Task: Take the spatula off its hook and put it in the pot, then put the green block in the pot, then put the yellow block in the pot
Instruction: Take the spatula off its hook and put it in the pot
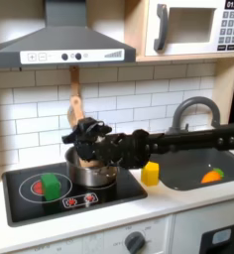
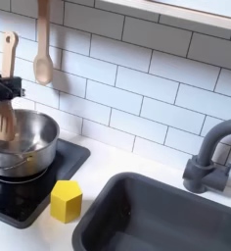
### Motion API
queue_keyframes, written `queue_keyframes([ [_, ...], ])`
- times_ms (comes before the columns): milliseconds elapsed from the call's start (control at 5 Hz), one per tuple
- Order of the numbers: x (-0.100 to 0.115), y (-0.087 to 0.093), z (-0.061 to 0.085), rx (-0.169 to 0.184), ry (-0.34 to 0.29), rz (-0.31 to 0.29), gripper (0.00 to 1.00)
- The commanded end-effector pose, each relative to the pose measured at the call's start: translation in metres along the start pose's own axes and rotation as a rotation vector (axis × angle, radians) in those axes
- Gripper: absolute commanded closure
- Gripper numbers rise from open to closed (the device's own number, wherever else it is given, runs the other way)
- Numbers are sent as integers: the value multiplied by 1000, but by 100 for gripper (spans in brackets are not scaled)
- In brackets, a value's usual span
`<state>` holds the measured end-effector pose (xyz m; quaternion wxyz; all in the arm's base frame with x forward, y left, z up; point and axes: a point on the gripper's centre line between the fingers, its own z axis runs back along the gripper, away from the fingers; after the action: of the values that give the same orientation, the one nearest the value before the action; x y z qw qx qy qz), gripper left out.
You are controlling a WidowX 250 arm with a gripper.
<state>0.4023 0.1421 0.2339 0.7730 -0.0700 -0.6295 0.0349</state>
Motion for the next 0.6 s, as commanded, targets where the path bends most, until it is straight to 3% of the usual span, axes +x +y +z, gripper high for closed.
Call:
queue_keyframes([
  [0,-6,-9,-9,-10,-13,-17,100],
  [400,-8,-10,-13,13,-13,-53,100],
])
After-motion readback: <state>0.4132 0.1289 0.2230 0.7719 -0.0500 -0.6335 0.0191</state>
